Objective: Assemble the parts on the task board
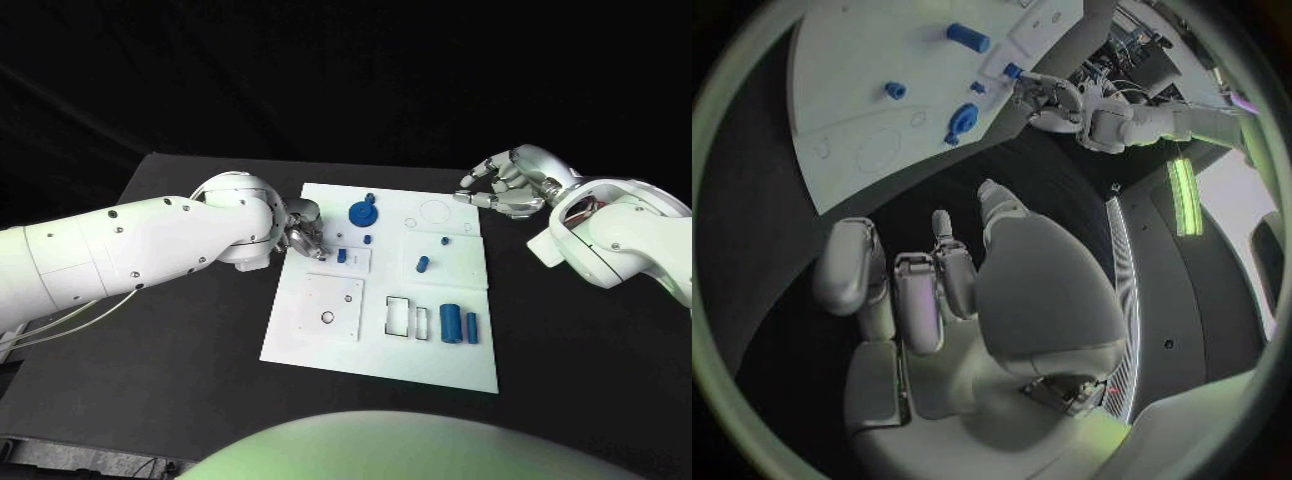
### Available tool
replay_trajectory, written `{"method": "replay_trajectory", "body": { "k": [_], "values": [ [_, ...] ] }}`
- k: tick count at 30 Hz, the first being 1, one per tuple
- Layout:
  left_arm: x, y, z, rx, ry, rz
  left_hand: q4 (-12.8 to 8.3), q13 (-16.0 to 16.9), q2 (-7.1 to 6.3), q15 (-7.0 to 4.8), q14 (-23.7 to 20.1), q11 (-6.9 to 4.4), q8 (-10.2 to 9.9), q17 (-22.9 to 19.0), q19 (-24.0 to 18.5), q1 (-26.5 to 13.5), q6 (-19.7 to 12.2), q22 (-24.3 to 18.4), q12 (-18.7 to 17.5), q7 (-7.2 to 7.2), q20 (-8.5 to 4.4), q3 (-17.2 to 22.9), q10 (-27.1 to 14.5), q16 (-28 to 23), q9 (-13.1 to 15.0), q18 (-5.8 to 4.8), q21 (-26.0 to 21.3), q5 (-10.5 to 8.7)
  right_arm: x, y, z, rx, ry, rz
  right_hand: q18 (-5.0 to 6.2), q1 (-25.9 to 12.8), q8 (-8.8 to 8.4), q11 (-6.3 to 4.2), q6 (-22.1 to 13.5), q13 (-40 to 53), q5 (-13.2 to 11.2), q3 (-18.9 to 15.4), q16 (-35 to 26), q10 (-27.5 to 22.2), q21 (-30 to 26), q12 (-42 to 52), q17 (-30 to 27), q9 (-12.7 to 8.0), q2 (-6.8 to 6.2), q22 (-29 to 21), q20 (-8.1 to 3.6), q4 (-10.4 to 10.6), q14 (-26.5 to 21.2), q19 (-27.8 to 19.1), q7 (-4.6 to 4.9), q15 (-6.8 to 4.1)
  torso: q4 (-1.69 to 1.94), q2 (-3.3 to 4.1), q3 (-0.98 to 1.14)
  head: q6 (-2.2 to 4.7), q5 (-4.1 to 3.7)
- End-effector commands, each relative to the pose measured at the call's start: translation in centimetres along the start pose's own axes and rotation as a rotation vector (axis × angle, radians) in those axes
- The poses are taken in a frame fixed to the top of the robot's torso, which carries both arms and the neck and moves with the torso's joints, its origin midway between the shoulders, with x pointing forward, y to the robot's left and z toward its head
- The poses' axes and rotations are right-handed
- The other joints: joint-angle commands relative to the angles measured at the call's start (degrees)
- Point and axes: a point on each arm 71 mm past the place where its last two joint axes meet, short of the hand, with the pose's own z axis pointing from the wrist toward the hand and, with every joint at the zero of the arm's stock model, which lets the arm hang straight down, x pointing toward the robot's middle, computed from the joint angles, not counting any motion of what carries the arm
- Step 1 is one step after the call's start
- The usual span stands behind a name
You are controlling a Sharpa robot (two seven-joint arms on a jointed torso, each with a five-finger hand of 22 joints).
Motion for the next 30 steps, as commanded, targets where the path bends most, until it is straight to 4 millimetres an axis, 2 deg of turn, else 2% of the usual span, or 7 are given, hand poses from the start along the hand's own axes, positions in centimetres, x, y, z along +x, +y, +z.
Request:
{"method": "replay_trajectory", "body": {
  "k": [1,8,11,15,21,30],
  "values": [
    [0.33,-0.38,0.14,0.015,0.015,-0.002,-10.3,-0.1,0.44,-0.38,5.0,-0.16,-0.3,10.9,0.2,0.3,0.0,-0.1,0.0,-0.27,0.03,10.8,0.3,0.2,0.0,-0.93,0.1,0.18,0.08,0.04,-0.01,-0.005,0.008,-0.008,0.91,-0.4,0.40,-0.17,-0.4,3.0,0.2,-0.2,-0.2,-0.3,-0.4,-0.2,6.0,0.1,0.34,0.0,0.00,0.0,3.8,-0.2,0.02,-0.09,0.02,0.00,0.00,0.00,-0.09],
    [0.06,-0.04,0.26,0.006,-0.008,-0.015,-10.0,-0.5,0.73,-0.36,5.0,-0.10,-0.3,10.9,0.1,0.0,-0.2,-0.3,-0.3,-0.21,0.04,11.0,0.1,0.2,0.0,-0.89,0.0,-0.08,0.06,0.01,-0.01,-0.004,0.008,-0.008,0.91,-0.4,0.40,-0.17,-0.4,3.0,0.2,-0.2,-0.2,-0.3,-0.4,-0.2,6.0,0.1,0.34,0.0,0.00,0.0,3.8,-0.2,0.02,-0.09,0.05,-0.03,0.00,0.07,-0.16],
    [-0.03,0.14,0.28,0.003,-0.014,-0.027,-8.9,-0.8,1.01,-0.22,5.0,0.06,-0.7,10.9,-0.1,-1.3,-1.1,-0.4,-0.5,-0.07,0.14,10.4,0.0,0.2,-0.1,-0.88,-0.1,-0.62,0.05,-0.01,-0.01,-0.004,0.007,-0.008,0.91,-0.4,0.40,-0.17,-0.4,3.0,0.2,-0.2,-0.2,-0.3,-0.4,-0.2,6.0,0.1,0.34,0.0,0.00,0.0,3.8,-0.2,0.02,-0.09,0.04,-0.04,-0.01,0.05,-0.17],
    [-0.05,0.27,0.29,0.001,-0.012,-0.039,-8.1,-1.0,0.43,-0.23,4.9,0.01,-1.0,10.9,-0.1,-2.9,-1.5,-0.5,-0.6,-0.23,0.20,8.9,-0.1,0.2,-0.1,-0.85,-0.2,-0.71,0.04,-0.03,0.00,-0.003,0.007,-0.008,0.92,-0.4,0.42,-0.17,-0.4,3.0,0.2,-0.2,-0.2,-0.3,-0.4,-0.3,5.9,0.1,0.34,-0.1,0.00,0.0,3.8,-0.2,0.02,-0.09,0.03,-0.03,-0.01,0.02,-0.17],
    [0.09,0.25,0.30,0.004,0.009,-0.062,-9.0,-1.0,1.62,-0.40,5.0,-0.16,-1.1,10.9,-0.1,-1.9,-1.3,-0.4,-0.7,-0.29,0.06,9.9,-0.2,0.2,-0.2,-0.85,-0.2,-0.19,0.08,-0.03,0.02,-0.004,0.008,-0.008,0.92,-0.4,0.44,-0.17,-0.4,3.0,0.2,-0.2,-0.2,-0.3,-0.5,-0.3,5.9,0.0,0.33,-0.1,-0.01,0.0,3.8,-0.2,0.02,-0.10,0.03,-0.03,-0.03,0.09,-0.14],
    [0.35,0.25,0.18,0.014,0.050,-0.111,-10.1,-1.5,1.74,-0.35,4.9,-0.05,-1.3,10.9,-0.1,-1.4,-1.1,-0.4,-1.2,-0.10,0.05,11.0,-0.6,0.1,-0.2,-0.86,-0.2,0.10,0.11,-0.09,0.02,-0.002,0.009,-0.008,0.92,-0.4,0.44,-0.17,-0.4,3.0,0.2,-0.2,-0.2,-0.3,-0.5,-0.3,5.9,0.0,0.33,-0.1,-0.01,0.0,3.8,-0.2,0.02,-0.10,0.01,-0.05,0.00,0.16,-0.18]
  ]
}}
